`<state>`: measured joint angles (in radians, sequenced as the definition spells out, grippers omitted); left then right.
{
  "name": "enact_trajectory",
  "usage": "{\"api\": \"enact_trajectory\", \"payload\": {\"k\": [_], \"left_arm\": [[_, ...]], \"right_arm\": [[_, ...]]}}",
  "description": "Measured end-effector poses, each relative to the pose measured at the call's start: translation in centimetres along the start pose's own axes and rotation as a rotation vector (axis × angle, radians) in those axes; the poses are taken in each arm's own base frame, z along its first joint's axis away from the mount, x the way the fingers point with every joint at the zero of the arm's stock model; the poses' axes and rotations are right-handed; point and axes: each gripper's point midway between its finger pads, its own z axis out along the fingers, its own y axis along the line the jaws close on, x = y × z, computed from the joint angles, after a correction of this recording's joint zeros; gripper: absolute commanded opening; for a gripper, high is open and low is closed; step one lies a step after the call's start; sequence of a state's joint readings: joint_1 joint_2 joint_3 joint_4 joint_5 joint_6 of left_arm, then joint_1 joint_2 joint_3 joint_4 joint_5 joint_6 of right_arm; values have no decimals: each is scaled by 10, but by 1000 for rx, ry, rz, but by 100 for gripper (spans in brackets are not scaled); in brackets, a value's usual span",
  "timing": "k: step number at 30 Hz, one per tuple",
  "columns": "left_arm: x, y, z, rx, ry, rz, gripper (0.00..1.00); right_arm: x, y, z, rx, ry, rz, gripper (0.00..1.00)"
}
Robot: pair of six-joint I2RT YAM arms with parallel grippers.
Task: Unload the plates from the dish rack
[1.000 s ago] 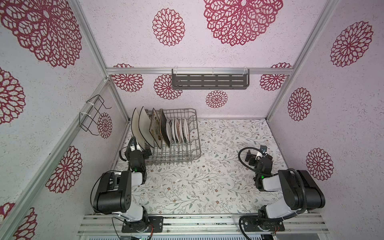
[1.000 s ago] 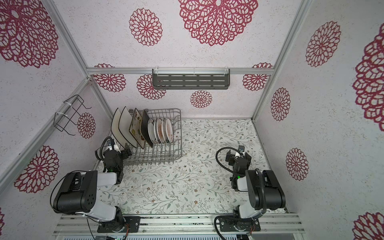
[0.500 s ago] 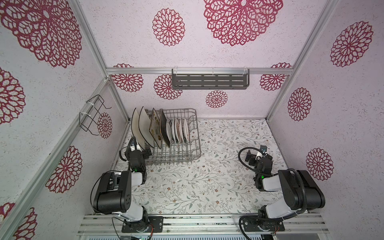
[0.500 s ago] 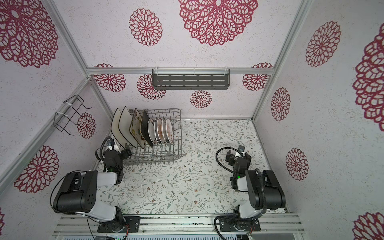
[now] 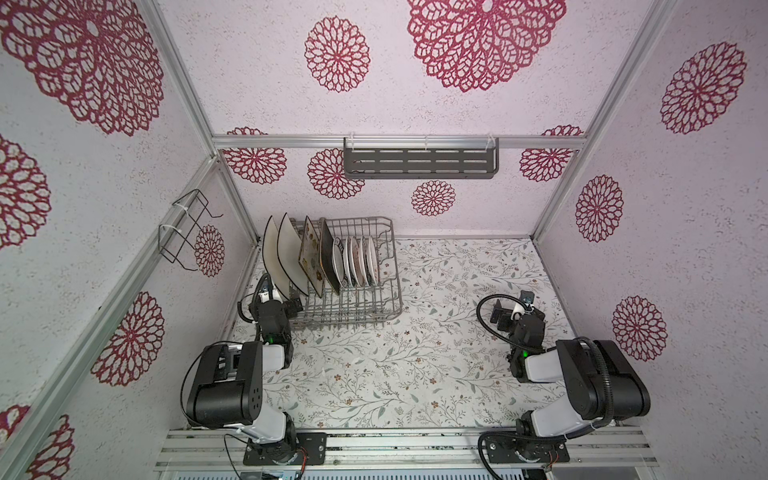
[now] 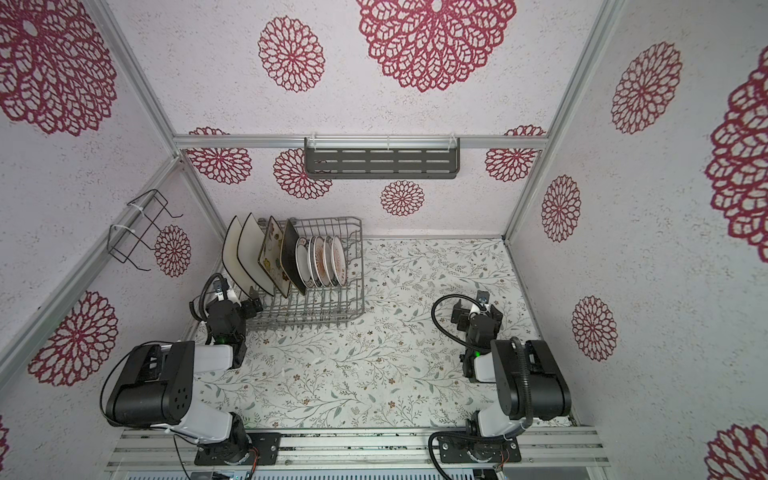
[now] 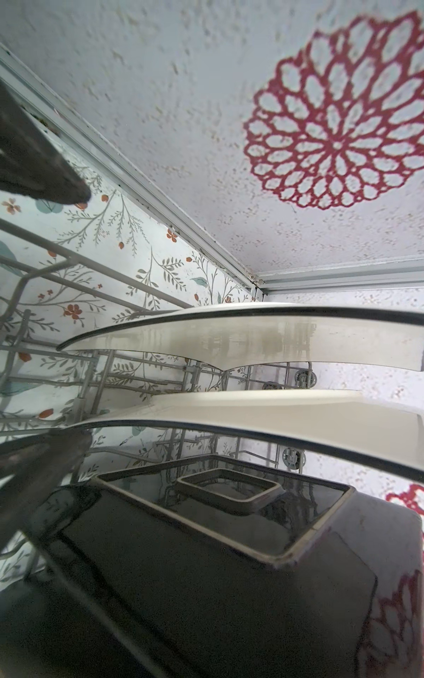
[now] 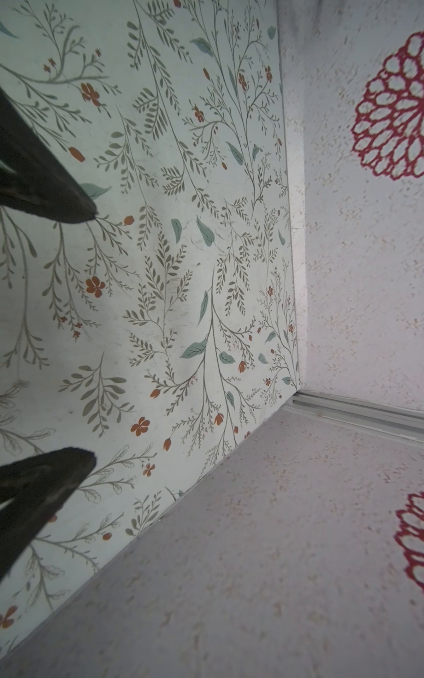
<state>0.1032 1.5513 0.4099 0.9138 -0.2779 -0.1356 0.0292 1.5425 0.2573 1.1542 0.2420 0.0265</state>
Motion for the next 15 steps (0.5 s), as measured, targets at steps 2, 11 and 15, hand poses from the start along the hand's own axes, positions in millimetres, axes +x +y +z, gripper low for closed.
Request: {"api": "enact_trajectory", "payload": {"k": [2,11,15], "left_arm": [[0,0,0,1,2,-1,97],[0,1,0,-10,1,-3,97],[0,-4,-4,-28,44,40,97]], "right_arm": [[0,0,0,0,0,0,99],[0,0,0,-1,0,0,99],[1,2,0,-10,2,-1,99]]}}
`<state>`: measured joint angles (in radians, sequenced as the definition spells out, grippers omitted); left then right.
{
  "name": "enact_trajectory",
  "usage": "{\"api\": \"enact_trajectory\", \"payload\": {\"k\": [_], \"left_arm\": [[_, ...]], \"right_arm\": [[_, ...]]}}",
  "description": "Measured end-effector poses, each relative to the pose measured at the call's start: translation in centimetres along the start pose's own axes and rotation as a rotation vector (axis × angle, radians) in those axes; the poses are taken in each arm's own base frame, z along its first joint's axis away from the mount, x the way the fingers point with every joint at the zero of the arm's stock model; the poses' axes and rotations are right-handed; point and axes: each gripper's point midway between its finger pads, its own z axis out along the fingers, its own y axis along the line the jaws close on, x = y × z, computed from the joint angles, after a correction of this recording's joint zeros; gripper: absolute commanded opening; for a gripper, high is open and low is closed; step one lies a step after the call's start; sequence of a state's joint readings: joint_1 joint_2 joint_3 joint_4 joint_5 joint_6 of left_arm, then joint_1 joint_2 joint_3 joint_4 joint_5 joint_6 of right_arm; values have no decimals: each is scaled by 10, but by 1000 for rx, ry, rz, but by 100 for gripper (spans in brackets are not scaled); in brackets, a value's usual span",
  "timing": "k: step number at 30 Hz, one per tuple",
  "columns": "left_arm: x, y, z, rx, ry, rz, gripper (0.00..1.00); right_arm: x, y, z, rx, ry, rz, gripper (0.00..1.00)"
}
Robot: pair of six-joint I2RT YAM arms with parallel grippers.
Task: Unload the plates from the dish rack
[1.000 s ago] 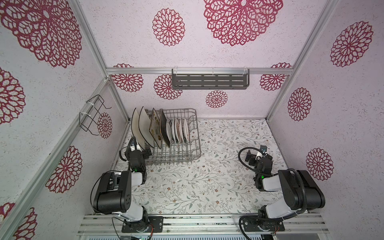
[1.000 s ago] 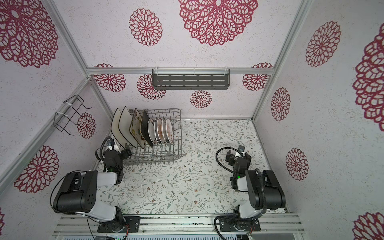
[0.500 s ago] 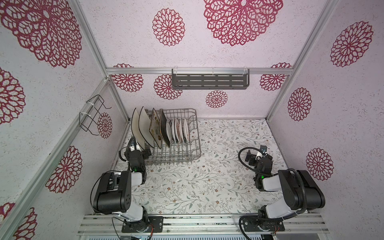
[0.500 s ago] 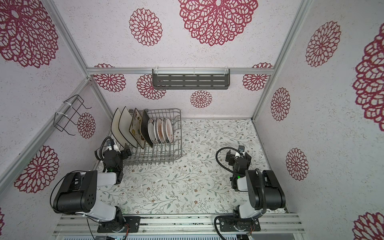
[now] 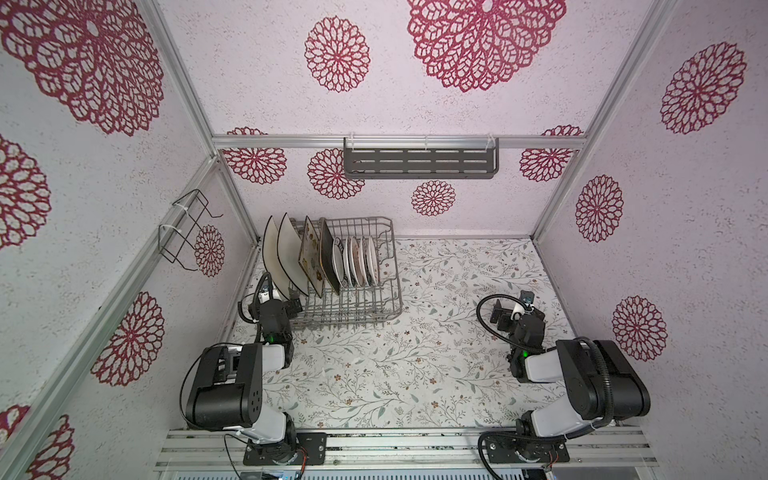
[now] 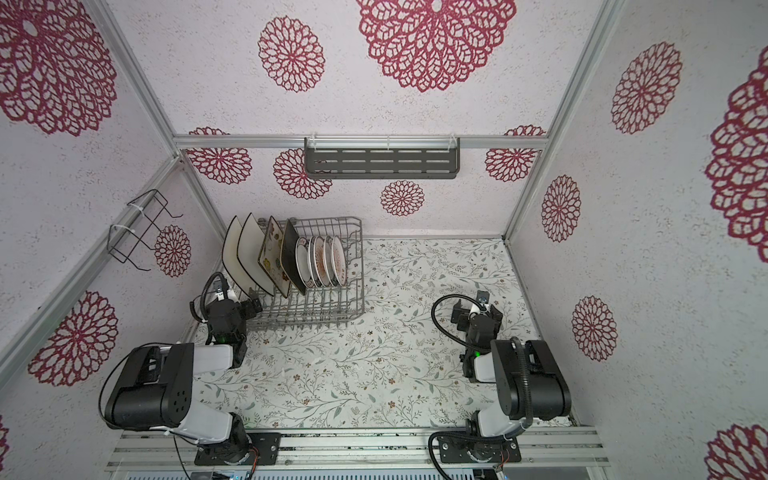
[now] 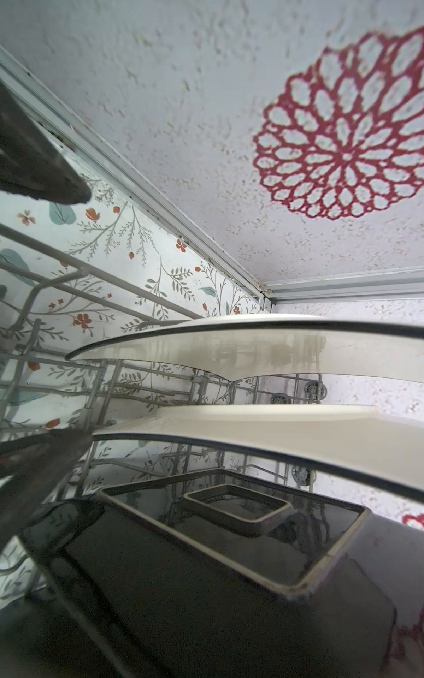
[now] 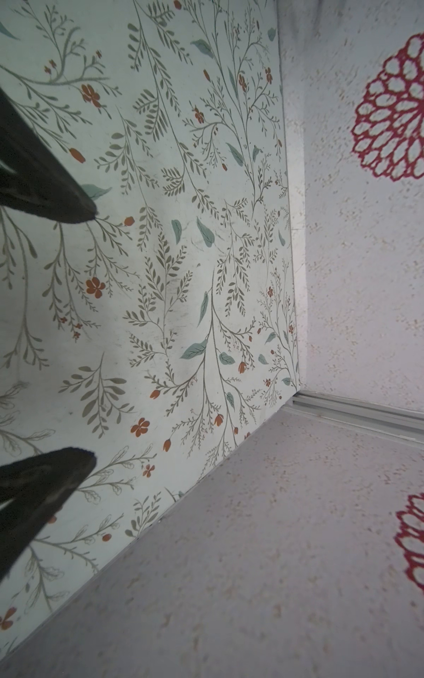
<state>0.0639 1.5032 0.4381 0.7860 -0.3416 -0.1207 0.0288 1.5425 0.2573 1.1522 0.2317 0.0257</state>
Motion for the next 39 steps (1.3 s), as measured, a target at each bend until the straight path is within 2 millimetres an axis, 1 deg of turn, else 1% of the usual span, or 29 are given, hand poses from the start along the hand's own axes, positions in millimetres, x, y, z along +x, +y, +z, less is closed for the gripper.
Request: {"api": "enact_trajectory", "payload": {"k": [1,3,5,6,8,10,12,13,15,16,18,20,22,25,28,30,32,34,37,39], "left_arm": [[-7,-5,-2,2,0,18,97],[-35,-21,-9,21,-45,48,97],[-71,-40,-22,68,-106,76,97],[-90,-47,-29,91,-132,88,97],[-129,-56,-42,123,-178,102,97],[-171,-54,-59,141,-230,103,97],[-214,-50,-84,164,-291,95,97],[-231,-48,-95,174,-317,89,97],[-267,-43,-122,201,-361,80,97],[-282,-40,-133,213,-377,76,97],[-307,-35,-155,234,-395,74,97],[-319,-30,-170,244,-395,76,97],[-318,-26,-176,250,-368,88,97],[-297,-20,-170,252,-282,107,97],[-269,-8,-152,231,-176,90,97],[-248,2,-132,211,-95,60,97],[-232,12,-118,192,-37,31,97],[-222,21,-106,174,5,3,97],[-215,30,-91,164,41,-32,97],[-212,34,-79,164,69,-55,97]], "right_arm": [[1,1,0,-5,3,-2,99],[2,3,0,-18,19,-11,99],[1,6,1,-33,42,-18,99],[-2,8,3,-41,50,-20,99],[-16,13,7,-60,51,-22,99],[-34,21,9,-100,39,-30,99],[-53,34,12,-151,27,-47,99],[-59,41,13,-174,24,-57,99],[-71,63,15,-229,27,-91,99],[-75,73,15,-255,28,-106,99],[-84,102,14,-320,27,-143,99],[-89,127,11,-378,28,-173,99],[-94,151,8,-428,25,-194,99],[-98,184,2,-501,26,-219,99],[-102,211,-7,-573,26,-227,99],[-106,226,-13,-618,22,-214,99],[-109,237,-19,-656,21,-192,99],[-113,245,-24,-683,19,-173,99],[-117,257,-29,-714,22,-143,97],[-120,263,-28,-720,41,-114,96]]}}
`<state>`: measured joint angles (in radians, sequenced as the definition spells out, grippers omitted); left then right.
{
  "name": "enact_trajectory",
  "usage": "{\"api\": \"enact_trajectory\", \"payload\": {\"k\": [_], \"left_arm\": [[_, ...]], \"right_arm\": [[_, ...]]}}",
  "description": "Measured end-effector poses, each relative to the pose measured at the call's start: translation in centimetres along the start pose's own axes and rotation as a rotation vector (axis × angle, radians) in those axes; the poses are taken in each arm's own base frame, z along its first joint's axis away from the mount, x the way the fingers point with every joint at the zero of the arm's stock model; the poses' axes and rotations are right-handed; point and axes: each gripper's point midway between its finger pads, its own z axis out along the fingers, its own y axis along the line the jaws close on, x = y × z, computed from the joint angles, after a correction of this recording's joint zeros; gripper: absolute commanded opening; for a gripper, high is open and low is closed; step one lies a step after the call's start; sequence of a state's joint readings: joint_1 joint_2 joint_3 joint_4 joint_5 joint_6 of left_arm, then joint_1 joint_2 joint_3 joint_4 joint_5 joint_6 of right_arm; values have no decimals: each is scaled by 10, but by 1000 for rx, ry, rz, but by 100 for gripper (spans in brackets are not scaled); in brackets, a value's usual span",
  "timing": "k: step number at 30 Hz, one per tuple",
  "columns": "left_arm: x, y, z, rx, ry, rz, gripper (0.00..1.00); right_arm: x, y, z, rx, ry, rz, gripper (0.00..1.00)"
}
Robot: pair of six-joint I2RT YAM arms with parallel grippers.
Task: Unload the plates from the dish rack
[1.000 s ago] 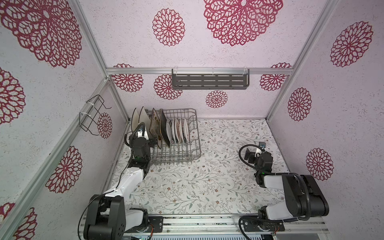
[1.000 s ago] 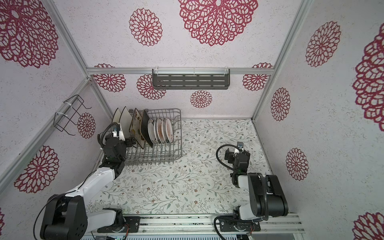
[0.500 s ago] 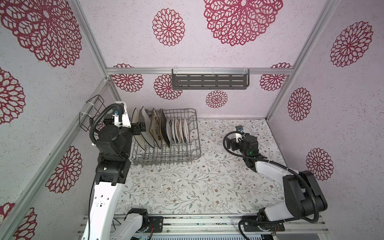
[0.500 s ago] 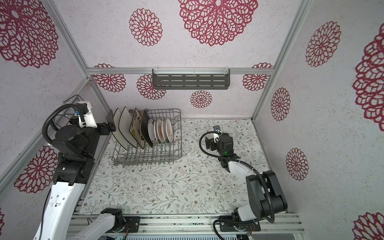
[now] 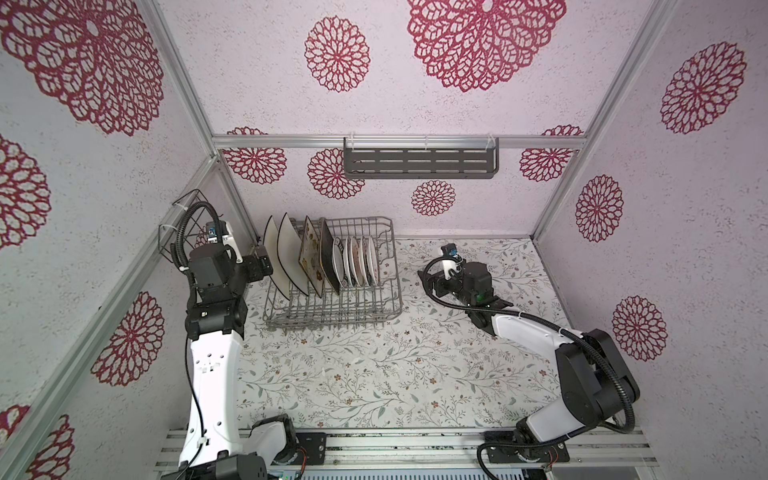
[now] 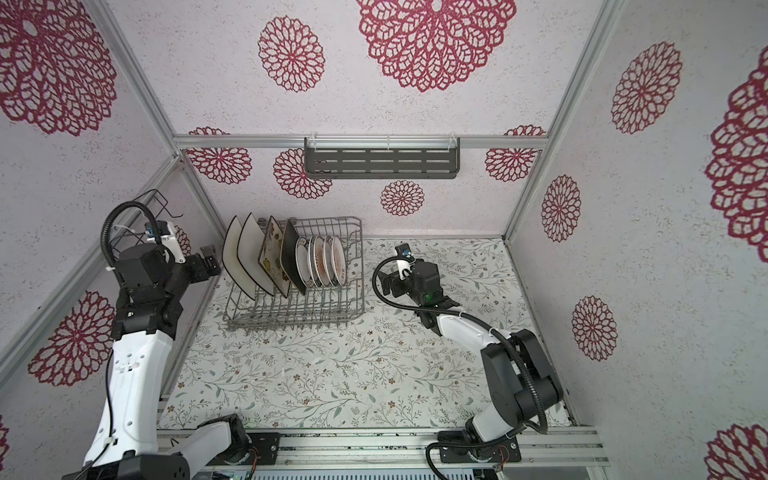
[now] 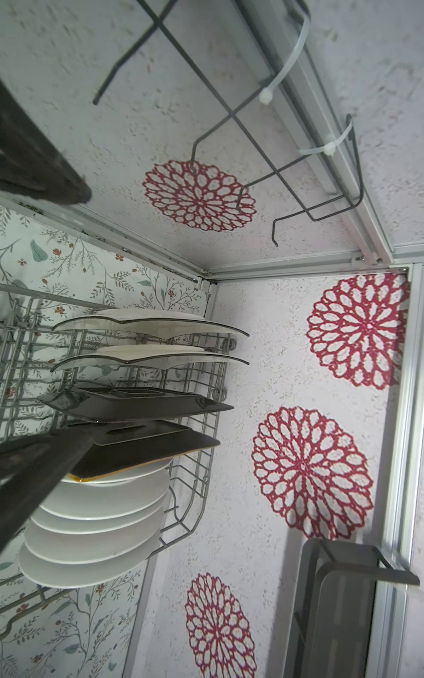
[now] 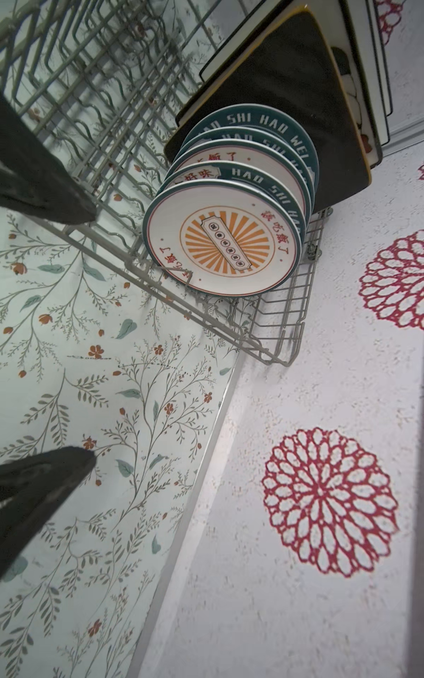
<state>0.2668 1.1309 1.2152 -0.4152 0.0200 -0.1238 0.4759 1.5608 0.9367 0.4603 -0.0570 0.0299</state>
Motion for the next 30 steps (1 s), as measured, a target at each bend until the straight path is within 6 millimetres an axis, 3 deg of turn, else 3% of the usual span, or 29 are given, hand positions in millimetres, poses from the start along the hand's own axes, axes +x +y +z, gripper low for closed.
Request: {"api": "enact_trajectory", "payload": {"k": [5,10,30], "left_arm": [[14,10,33,6,83,-64,98],[26,10,46,26,124,-95,98],[77,14,113,23,281,-125,99]], "right_arm": [[-16,11,14,-42,30,96,96],[-27,25,21,-115,69,171,96],[-27,88,22,-361,154,340,92]]}}
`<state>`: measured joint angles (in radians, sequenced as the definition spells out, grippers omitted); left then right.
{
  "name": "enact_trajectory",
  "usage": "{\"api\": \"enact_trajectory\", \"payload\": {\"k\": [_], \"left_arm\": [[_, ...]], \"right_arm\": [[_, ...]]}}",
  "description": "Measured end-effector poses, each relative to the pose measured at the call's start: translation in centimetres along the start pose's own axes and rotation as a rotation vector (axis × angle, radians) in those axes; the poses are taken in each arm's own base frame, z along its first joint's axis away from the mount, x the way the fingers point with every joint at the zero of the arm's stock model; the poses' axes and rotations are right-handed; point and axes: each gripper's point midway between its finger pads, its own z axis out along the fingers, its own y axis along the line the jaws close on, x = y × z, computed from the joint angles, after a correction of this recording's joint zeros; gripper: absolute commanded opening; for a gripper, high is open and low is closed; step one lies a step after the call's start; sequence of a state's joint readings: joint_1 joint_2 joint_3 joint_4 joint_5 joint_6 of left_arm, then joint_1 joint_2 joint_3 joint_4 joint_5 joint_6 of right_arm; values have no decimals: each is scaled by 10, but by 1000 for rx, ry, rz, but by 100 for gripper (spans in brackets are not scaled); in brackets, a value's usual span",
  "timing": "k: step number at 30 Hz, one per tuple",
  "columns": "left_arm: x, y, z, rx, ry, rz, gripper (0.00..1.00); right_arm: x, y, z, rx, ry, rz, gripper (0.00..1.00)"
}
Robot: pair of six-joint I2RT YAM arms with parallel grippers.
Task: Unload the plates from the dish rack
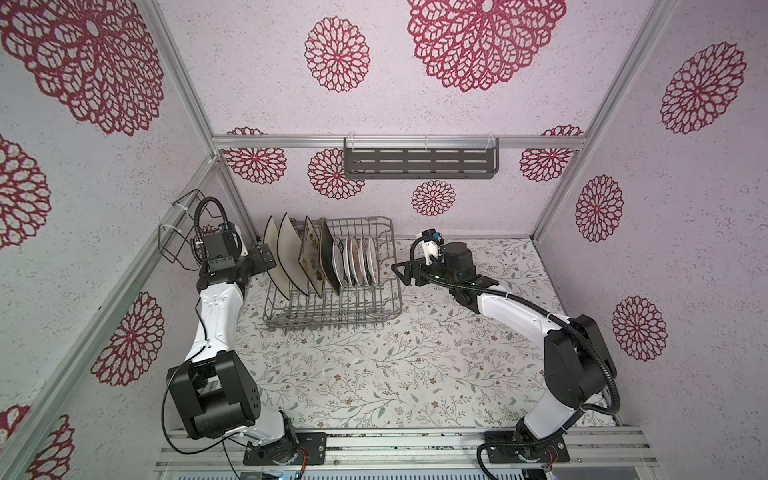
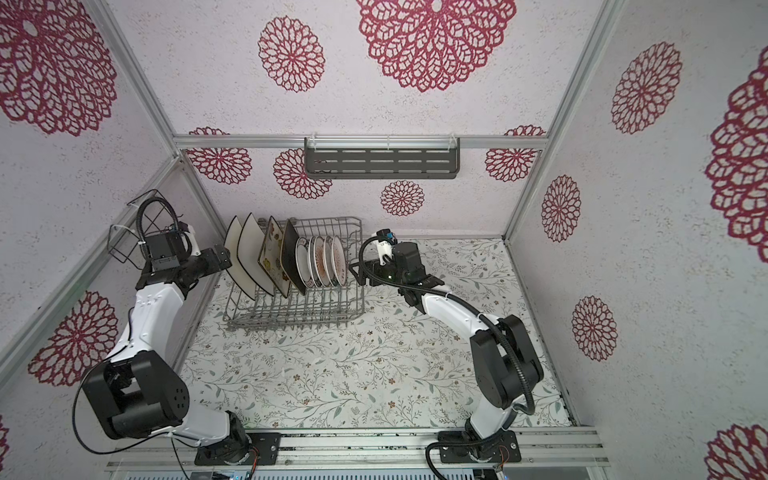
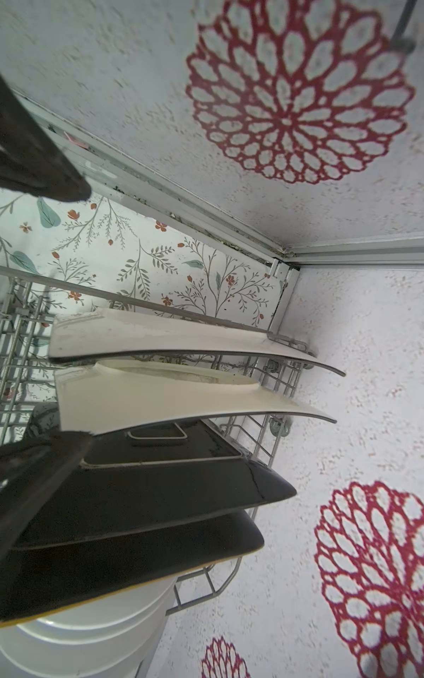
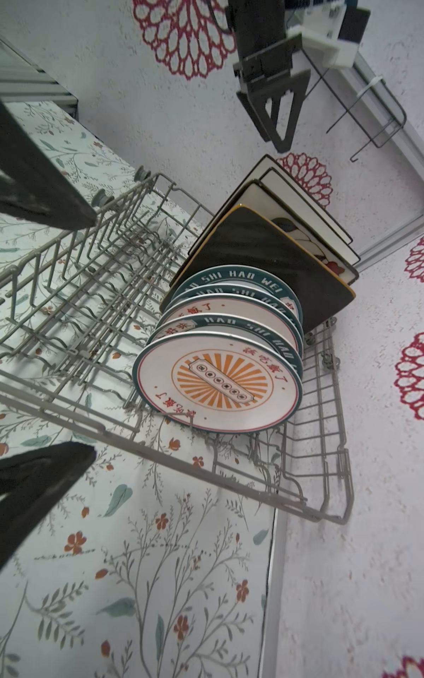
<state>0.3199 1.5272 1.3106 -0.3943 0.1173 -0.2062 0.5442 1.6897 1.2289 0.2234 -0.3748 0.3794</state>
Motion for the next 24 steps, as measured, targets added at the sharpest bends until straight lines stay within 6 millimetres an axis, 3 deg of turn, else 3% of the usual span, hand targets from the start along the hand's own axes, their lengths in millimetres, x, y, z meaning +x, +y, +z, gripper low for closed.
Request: {"api": "enact_trajectory", "payload": {"k": [10,17,24], "left_arm": [[-4,3,30,-6,23,-8,92],[-2,2,37,-4,24,-7,87],[29,5,39,-24,30,18,87]], "right_arm": [[11,11,9,-54,41,16,91],[16,11,10,-47,59,7,91],[26,4,15,-26,87,-7,91]]}}
